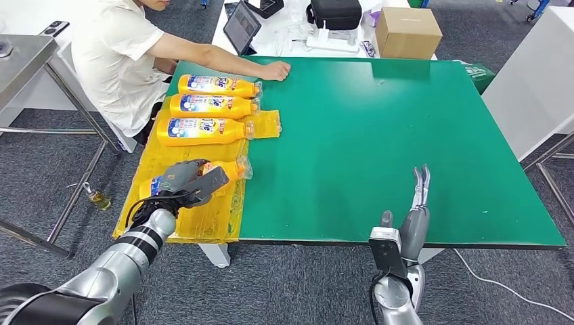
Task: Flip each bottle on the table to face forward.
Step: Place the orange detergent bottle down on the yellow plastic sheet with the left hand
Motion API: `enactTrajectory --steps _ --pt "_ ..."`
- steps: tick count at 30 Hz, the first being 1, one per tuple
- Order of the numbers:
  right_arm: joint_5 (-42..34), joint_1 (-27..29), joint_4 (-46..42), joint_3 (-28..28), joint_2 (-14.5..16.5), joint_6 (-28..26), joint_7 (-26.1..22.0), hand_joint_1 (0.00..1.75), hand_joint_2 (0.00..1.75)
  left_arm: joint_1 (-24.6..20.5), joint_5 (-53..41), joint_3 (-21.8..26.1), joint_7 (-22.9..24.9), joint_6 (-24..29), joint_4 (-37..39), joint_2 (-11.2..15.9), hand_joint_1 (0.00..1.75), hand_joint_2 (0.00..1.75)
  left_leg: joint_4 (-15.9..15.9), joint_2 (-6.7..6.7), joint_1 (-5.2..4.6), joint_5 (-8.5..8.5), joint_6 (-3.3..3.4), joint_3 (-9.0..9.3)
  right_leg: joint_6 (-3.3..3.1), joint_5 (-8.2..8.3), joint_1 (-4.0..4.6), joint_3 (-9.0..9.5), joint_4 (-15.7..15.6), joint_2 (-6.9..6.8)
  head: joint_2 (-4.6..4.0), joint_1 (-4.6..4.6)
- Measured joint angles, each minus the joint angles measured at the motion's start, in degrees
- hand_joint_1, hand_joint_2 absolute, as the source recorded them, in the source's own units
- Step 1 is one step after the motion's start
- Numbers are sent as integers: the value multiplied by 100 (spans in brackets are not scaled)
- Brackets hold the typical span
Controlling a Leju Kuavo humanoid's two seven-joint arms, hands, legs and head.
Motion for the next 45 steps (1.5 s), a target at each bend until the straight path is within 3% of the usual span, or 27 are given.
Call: enactTrajectory --steps 3,10,27,31,37,40,41,44,45 --pt "-44 0 71 -3 -18 -1 0 0 0 -27 86 -15 -258 -411 23 33 32 0 0 -4 0 0 0 8 0 0 0 10 0 -1 0 0" --pt "-197 -7 225 -3 -59 -1 0 0 0 -13 182 -112 -650 -1054 23 66 3 0 0 -8 -2 1 1 10 0 0 -3 14 0 -2 0 1" --pt "-85 -19 478 -3 -108 -1 0 0 0 521 893 -376 -1279 -1128 -641 48 0 0 0 -8 -2 0 1 7 1 0 -3 9 0 -2 0 1" --pt "-58 -3 500 -6 -113 -1 0 0 0 936 1553 -439 -1536 -1076 -1231 -35 0 0 1 -4 -2 0 1 -1 1 0 -3 -3 0 0 0 0" --pt "-106 89 490 -30 -110 -1 0 0 0 1790 3785 -442 -1459 -1578 -2736 -361 0 0 1 -2 -2 -5 0 -19 1 -1 -3 -20 -1 0 0 0" --pt "-153 141 474 -38 -108 -1 0 0 0 2089 4367 -444 -1358 -1701 -3317 -507 0 131 1 -2 -2 -6 0 -24 1 -1 -3 -26 -2 -1 0 0" --pt "-169 154 466 -38 -108 -1 0 0 44 2156 4446 -445 -1342 -1711 -3446 -538 0 175 1 -2 -2 -5 0 -25 1 -1 -3 -26 -2 0 0 0" --pt "-321 230 342 -16 -106 -1 0 0 175 2343 4799 -482 -1329 -1545 -3800 -606 0 175 1 -2 -2 -5 0 -25 1 -1 -2 -26 -2 0 0 0" --pt "-437 272 255 17 -107 -1 0 0 175 2416 4928 -520 -1346 -1384 -3930 -627 0 175 1 -2 -1 -5 0 -25 1 -1 -2 -26 -1 0 0 -1"
